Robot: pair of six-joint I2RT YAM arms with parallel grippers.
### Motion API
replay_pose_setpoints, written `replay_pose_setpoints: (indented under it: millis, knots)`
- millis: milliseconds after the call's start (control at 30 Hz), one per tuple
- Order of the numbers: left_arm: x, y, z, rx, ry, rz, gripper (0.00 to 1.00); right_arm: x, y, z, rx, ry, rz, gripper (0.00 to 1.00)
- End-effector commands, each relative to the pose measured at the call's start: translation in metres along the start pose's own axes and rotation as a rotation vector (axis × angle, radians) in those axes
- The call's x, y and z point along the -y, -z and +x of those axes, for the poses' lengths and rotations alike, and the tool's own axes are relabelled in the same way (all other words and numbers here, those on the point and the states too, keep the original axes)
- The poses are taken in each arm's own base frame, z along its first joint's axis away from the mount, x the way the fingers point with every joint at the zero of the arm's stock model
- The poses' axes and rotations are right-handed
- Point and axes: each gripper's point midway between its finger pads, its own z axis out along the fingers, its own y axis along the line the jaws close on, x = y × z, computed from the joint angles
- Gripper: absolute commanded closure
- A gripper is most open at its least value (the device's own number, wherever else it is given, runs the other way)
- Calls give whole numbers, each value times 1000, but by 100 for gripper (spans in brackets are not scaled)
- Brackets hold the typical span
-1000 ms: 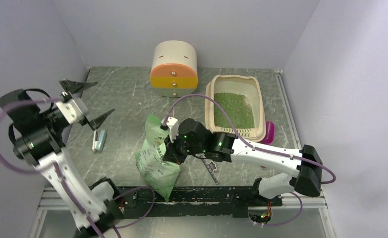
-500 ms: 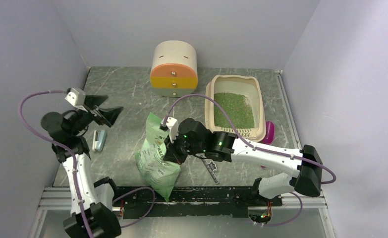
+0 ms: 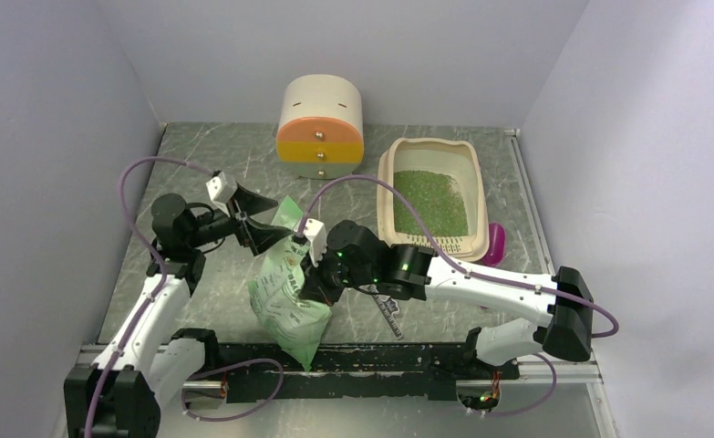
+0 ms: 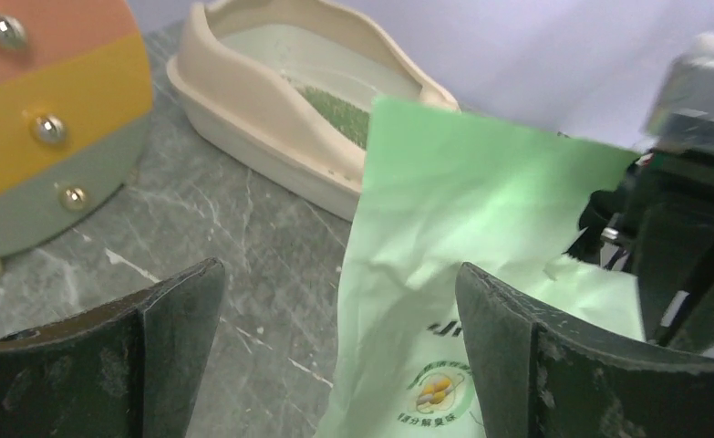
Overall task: Fill the litter box with clean litter
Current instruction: Close the cat litter bag at the center of the board.
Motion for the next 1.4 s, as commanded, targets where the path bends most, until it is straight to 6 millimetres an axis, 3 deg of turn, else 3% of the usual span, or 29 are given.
replay_pose_setpoints:
  millis: [0, 200, 367, 433, 567, 633, 667, 833, 900, 933, 967, 1067, 1200, 1300, 1367]
  knots:
    - [-7, -6, 25, -76, 9, 19, 0, -47, 19, -69, 217, 71, -146, 100]
    - [3, -14, 51, -205, 32, 126, 0, -40, 18, -71, 213, 98, -102, 100]
    - [34, -9, 76, -329, 55, 261, 2, -40, 25, -78, 231, 108, -93, 100]
    - [43, -6, 81, -352, 65, 314, 15, -42, 26, -81, 238, 109, -96, 100]
    - [51, 2, 93, -409, 98, 354, 53, -45, 28, -83, 244, 106, -106, 100]
    - [51, -4, 92, -412, 130, 341, 86, -45, 29, -84, 252, 101, -109, 100]
    - [52, -4, 93, -420, 163, 326, 94, -44, 29, -82, 252, 99, -107, 100]
    - [54, -4, 92, -408, 133, 257, 95, -41, 33, -76, 254, 60, -92, 100]
    - [60, 0, 83, -377, 75, 248, 95, -38, 36, -71, 255, 22, -76, 87]
    - [61, 1, 81, -366, 54, 236, 95, -34, 40, -68, 263, 0, -56, 75]
    - [61, 2, 78, -354, 42, 221, 95, -30, 44, -65, 275, -30, -34, 55]
    - [65, 4, 80, -337, 45, 230, 95, -9, 59, -56, 321, -121, 78, 24]
    - [61, 4, 83, -359, 48, 211, 95, 5, 74, -33, 357, -236, 125, 11]
    - [61, 4, 81, -355, 42, 204, 95, -2, 68, -9, 350, -286, 46, 1]
    - [62, 5, 79, -349, 34, 197, 95, -7, 61, 0, 352, -306, 2, 0]
